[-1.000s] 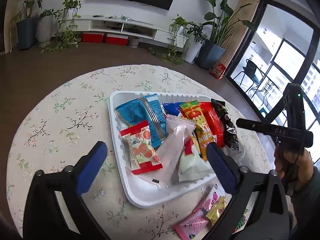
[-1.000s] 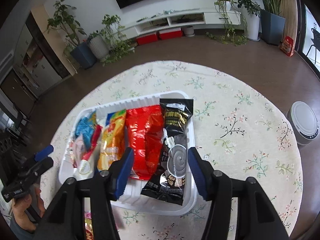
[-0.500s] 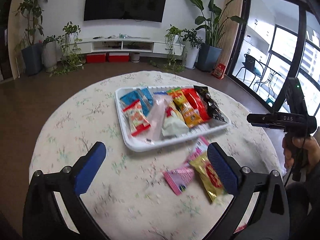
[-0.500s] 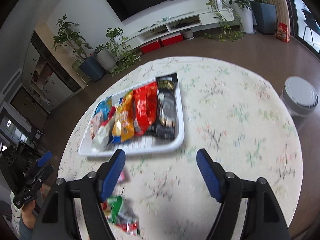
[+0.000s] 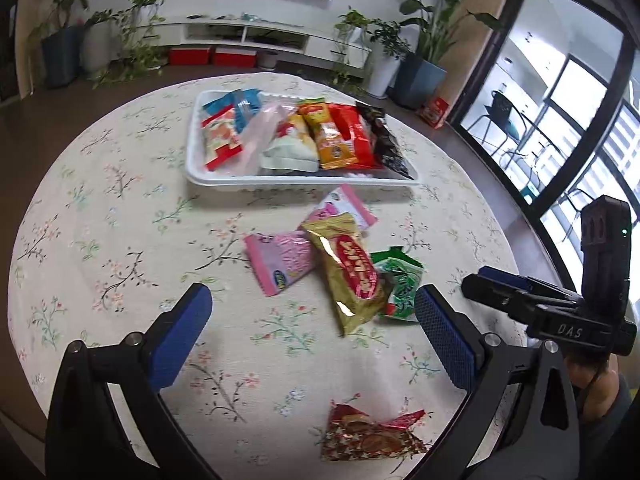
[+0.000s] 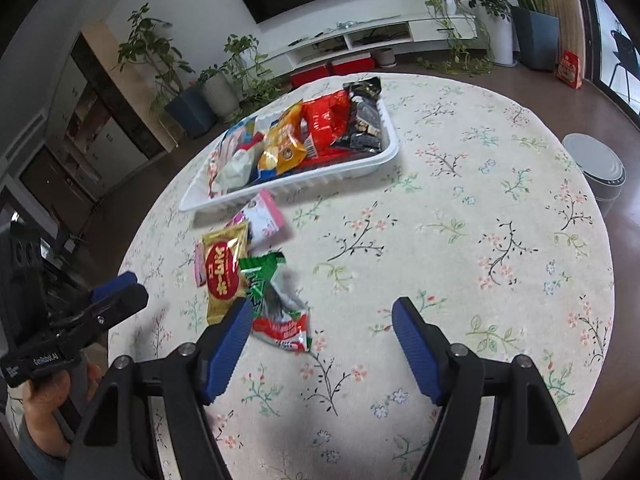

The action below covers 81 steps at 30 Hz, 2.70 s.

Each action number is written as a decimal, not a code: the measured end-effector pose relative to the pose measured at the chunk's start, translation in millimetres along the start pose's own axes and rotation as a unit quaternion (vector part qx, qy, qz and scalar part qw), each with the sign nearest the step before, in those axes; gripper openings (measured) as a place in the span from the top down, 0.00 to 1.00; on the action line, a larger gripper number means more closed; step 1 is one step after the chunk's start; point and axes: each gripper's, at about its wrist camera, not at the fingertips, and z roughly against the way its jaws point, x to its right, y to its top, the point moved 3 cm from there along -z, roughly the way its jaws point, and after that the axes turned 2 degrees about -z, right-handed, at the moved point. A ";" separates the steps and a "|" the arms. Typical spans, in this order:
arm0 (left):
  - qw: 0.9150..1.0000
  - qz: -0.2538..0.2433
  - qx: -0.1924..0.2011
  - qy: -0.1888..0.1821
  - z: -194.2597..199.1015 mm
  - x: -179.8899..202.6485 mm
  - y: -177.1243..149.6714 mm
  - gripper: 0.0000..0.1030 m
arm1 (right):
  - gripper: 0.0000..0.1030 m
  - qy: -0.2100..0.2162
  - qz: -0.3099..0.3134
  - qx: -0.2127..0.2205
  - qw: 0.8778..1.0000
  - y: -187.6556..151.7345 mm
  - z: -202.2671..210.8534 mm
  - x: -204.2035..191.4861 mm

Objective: Organize snacks
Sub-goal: 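Move both tools back toward the remaining snack pile, then grasp the red-and-gold candy with left tool while right tool grasps green packet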

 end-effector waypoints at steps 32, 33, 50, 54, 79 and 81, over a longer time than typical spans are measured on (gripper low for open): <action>0.893 -0.406 -0.146 -0.128 -6.5 56.5 -71.4 0.01 | 0.36 0.029 0.080 -0.093 0.992 -1.6 -43.3 -44.9; 0.888 -0.415 -0.148 -0.135 -7.5 57.6 -73.6 0.01 | 0.36 0.029 0.078 -0.095 0.992 -1.5 -43.8 -44.1; 0.837 -0.471 -0.214 -0.179 -33.8 64.1 -79.0 0.35 | 0.36 0.027 0.087 -0.115 0.989 -2.0 -54.8 -42.0; 0.844 -0.462 -0.204 -0.180 -32.7 63.1 -79.9 0.35 | 0.36 0.020 0.101 -0.115 0.988 -2.5 -58.3 -47.0; 0.851 -0.455 -0.198 -0.171 -29.5 63.7 -84.9 0.35 | 0.50 -0.051 0.111 -0.135 0.983 18.9 -74.8 -43.1; 0.850 -0.457 -0.200 -0.169 -29.9 65.0 -83.9 0.35 | 0.50 -0.070 0.134 -0.137 0.979 16.3 -75.8 -44.6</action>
